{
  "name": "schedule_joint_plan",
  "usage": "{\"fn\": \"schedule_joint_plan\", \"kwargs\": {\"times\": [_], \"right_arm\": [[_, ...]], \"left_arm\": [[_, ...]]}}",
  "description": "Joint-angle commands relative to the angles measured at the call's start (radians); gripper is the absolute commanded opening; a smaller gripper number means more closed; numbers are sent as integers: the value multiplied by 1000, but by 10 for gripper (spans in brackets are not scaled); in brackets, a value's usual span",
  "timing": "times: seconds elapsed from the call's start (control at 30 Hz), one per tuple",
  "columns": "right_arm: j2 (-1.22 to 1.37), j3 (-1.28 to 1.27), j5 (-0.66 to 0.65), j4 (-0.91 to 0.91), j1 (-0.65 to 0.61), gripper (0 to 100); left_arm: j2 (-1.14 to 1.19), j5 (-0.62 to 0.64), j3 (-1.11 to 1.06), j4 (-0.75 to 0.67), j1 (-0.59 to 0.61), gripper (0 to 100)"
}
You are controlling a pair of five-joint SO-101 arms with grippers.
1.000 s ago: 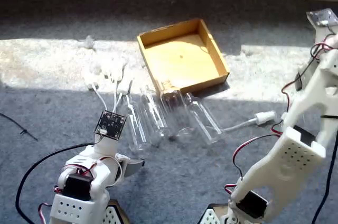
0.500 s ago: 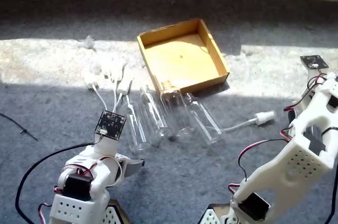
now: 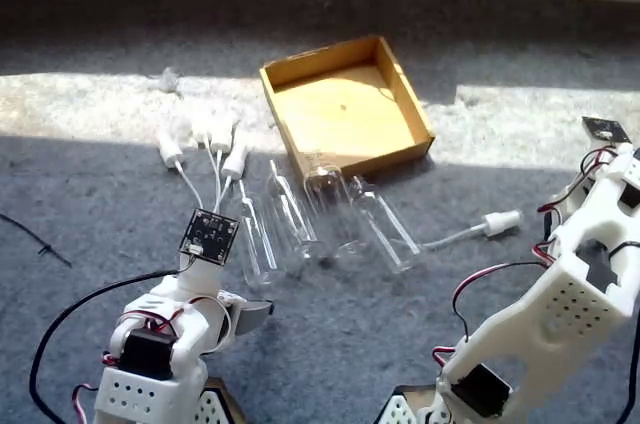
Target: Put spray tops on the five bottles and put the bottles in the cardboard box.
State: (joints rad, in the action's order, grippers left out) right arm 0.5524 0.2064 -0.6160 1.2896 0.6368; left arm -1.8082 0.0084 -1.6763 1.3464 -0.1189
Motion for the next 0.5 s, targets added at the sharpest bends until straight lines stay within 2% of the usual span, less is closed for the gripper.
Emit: {"fn": "schedule_joint_plan", "kwargs": {"times": [0.0, 0.1, 0.3, 0.47], "right_arm": [[-31, 53, 21, 10, 7, 270], [-31, 94, 80, 8, 8, 270], [-30, 120, 83, 8, -12, 269], [-30, 120, 83, 8, -10, 168]], "left_arm": [[-8, 9, -19, 3, -13, 341], [-8, 9, -19, 3, -13, 341], [-8, 9, -19, 3, -13, 341], [-8, 9, -19, 3, -13, 341]]}}
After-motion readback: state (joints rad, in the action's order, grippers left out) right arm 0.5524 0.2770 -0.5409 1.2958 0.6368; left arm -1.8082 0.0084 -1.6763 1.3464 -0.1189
